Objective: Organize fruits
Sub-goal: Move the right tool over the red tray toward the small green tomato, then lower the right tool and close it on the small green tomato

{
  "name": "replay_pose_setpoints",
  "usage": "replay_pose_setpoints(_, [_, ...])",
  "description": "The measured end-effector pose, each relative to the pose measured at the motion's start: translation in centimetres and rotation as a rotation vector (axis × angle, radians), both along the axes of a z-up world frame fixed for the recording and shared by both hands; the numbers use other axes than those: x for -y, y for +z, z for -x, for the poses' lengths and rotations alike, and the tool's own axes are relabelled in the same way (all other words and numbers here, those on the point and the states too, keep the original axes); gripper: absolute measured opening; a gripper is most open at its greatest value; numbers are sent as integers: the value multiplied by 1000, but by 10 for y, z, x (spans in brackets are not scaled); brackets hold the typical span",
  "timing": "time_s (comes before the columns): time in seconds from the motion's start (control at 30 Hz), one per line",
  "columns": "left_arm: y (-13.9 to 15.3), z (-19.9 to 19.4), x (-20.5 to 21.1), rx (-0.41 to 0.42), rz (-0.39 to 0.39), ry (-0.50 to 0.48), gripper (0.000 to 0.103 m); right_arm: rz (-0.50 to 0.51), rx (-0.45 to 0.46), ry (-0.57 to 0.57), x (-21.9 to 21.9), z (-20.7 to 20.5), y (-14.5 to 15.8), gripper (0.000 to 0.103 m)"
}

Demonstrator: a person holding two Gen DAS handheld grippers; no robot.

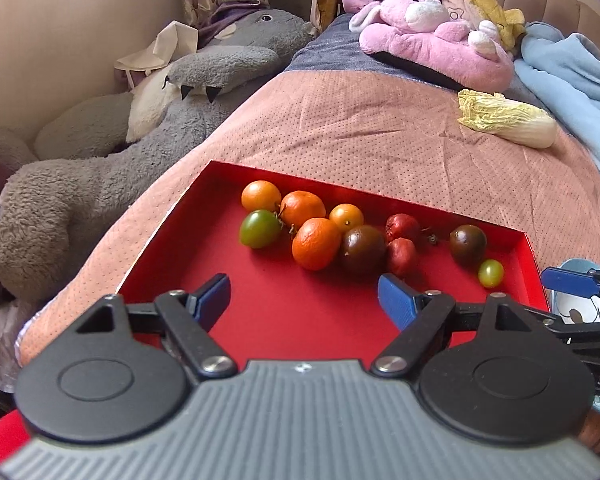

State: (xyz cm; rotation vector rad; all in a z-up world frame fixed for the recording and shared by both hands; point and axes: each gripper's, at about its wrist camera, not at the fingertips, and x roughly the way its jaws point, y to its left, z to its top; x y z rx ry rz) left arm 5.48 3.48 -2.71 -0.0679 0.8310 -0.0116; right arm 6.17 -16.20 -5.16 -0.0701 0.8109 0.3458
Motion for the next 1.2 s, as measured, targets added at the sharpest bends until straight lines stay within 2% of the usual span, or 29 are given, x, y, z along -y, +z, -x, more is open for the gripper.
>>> replay_pose_setpoints(0.3, [-6,-5,15,-13,-4,-49,83,-1,-14,-20,0,-3,-1,74])
replay_pose_setpoints(1.2, [-5,-6,15,-15,2,-67,83,30,-11,-1,-11,0,9,75])
